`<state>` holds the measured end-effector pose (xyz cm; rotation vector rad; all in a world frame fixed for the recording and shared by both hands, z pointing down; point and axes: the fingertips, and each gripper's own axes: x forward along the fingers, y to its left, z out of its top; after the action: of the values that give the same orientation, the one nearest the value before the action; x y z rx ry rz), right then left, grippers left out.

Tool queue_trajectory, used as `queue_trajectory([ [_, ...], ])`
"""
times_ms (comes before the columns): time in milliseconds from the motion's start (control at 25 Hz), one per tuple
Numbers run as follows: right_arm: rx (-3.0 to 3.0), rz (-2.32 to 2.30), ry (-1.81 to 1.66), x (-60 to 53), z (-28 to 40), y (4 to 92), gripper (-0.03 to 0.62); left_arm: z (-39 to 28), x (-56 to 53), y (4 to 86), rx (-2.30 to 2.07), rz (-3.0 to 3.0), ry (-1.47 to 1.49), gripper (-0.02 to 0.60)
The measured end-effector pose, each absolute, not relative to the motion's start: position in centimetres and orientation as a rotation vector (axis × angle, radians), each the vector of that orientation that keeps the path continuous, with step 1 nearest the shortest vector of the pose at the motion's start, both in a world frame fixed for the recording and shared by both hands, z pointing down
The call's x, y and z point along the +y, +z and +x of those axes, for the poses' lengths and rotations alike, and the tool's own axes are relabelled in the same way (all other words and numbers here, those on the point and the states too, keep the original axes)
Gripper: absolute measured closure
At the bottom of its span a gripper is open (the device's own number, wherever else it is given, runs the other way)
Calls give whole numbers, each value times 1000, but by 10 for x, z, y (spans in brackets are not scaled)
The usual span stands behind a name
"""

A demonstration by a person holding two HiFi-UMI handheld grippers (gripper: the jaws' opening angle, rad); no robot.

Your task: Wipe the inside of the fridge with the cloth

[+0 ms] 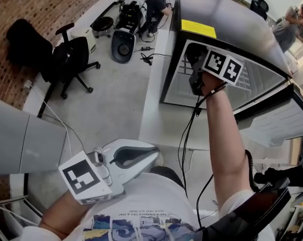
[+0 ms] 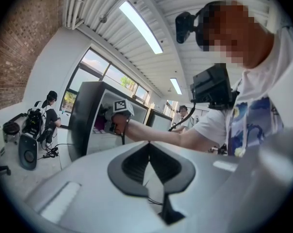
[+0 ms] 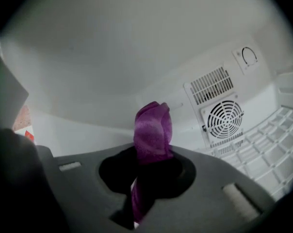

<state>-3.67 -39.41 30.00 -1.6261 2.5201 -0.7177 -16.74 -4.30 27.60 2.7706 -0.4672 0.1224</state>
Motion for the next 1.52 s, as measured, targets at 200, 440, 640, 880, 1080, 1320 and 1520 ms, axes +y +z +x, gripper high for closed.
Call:
queue_trajectory([
  [200, 2484, -1762, -579, -377, 12, 282, 542, -146, -38, 264, -331, 2808, 68, 574],
  [440, 2361, -1947, -478, -353, 95, 264, 542, -119, -39, 274, -227, 2837, 105, 574],
  [640, 2309, -2157, -329, -341, 154, 258, 542, -87, -39, 267, -126, 2825, 67, 574],
  [880, 2341, -2367, -194, -354, 184, 275, 542, -63, -46, 262, -83, 2821, 72, 574],
  [1080, 2393, -2415, -296, -367, 185, 317, 542, -61, -55, 262, -123, 2812, 82, 574],
  [1320, 2469, -2292, -394, -376, 144, 330, 542, -66, -62, 265, -176, 2794, 93, 574],
  [1520, 2517, -2221, -418, -379, 111, 329, 542, -76, -63, 266, -211, 2788, 85, 574],
])
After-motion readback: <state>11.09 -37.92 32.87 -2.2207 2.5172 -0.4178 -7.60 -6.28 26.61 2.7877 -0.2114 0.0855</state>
